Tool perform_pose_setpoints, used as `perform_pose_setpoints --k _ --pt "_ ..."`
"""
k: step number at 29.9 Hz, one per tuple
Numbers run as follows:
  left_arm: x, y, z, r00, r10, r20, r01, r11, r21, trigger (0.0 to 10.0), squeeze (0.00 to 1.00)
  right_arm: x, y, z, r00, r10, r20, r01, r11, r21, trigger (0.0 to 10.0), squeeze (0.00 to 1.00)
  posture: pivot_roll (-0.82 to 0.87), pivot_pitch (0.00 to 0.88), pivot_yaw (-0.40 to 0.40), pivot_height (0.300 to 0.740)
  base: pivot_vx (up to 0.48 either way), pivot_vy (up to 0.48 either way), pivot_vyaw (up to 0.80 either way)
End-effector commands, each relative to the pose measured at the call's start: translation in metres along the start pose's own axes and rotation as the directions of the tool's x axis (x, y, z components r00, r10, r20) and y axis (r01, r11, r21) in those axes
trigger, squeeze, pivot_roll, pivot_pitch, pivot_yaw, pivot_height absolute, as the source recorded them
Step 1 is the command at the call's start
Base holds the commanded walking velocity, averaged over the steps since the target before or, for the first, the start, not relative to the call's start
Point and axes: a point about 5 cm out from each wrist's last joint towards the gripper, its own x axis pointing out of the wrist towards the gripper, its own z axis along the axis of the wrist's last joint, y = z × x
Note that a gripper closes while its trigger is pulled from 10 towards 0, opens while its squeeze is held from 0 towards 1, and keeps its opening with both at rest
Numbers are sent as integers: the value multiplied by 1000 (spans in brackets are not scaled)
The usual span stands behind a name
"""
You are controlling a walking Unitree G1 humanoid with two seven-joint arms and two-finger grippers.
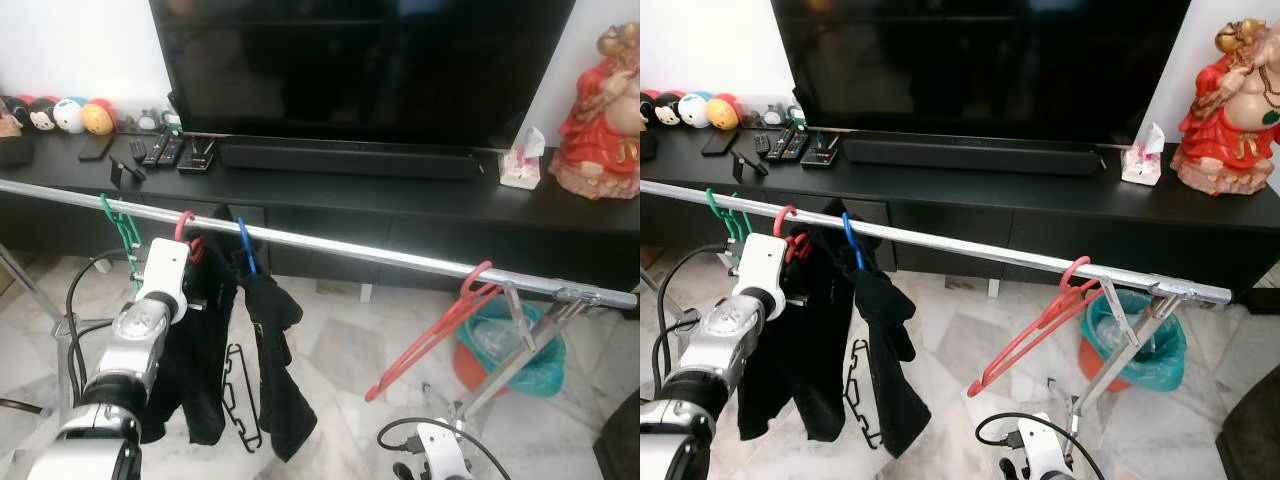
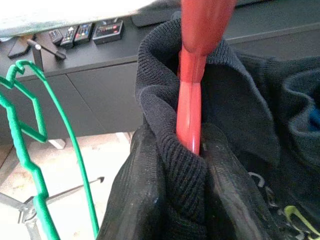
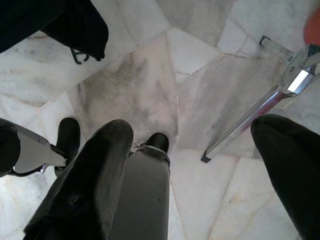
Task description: Hang hanger
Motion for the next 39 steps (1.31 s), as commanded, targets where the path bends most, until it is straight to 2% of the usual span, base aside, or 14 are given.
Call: perform_pose_setpoints --k 1,5,8,10,15,21,23,28,31,34,37,39 --pt "3 6 10 1000 5 24 -6 999 40 10000 0 0 1 1 1000 5 1 -5 1000 -7 10000 0 -54 0 5 736 0 0 0" --pt "8 14 15 1000 20 7 -20 999 27 10000 0 1 1 2 1000 3 2 -3 1000 -6 10000 0 -64 0 20 736 0 0 0" --pt "8 14 11 999 10 -33 -9 1000 26 10000 0 1 1 3 1000 3 3 -3 1000 -3 10000 0 -64 0 23 736 0 0 0" --pt "6 10 -4 995 -3 -104 6 1000 23 10000 0 1 1 3 1000 3 4 -3 1000 1 10000 0 -63 0 26 736 0 0 0" --pt "0 1 -24 986 -39 -160 43 999 17 10000 0 1 2 4 1000 8 5 -8 1000 -2 10000 0 -63 0 27 736 0 0 0" --pt "-4 -3 -36 981 -51 -185 49 999 -14 10000 0 1 2 4 1000 8 6 -8 1000 1 10000 0 -64 0 26 736 0 0 0" --pt "-11 -5 -49 975 -57 -213 51 998 -32 10000 0 1 2 3 1000 8 4 -8 1000 -3 10000 0 -60 0 28 736 0 0 0" --pt "-17 -7 -61 973 -54 -226 48 998 -30 10000 0 1 2 3 1000 13 7 -13 1000 -4 10000 0 -57 0 25 736 0 0 0" --pt "-19 -5 -64 976 -37 -215 29 999 -40 10000 0 1 2 3 1000 13 9 -13 1000 -4 10000 0 -54 0 24 736 0 0 0" --pt "-21 1 -59 989 1 -146 -11 998 -64 10000 0 1 2 3 1000 10 11 -10 1000 -7 10000 0 -57 0 27 736 0 0 0" --pt "-22 8 -46 998 63 -12 -64 995 -82 10000 0 1 1 3 1000 3 12 -2 1000 -8 10000 0 -53 0 24 736 0 0 0" --pt "-25 13 -34 990 103 99 -97 993 -67 10000 0 1 1 3 1000 -1 13 1 1000 -8 10000 0 -52 0 24 736 0 0 0"
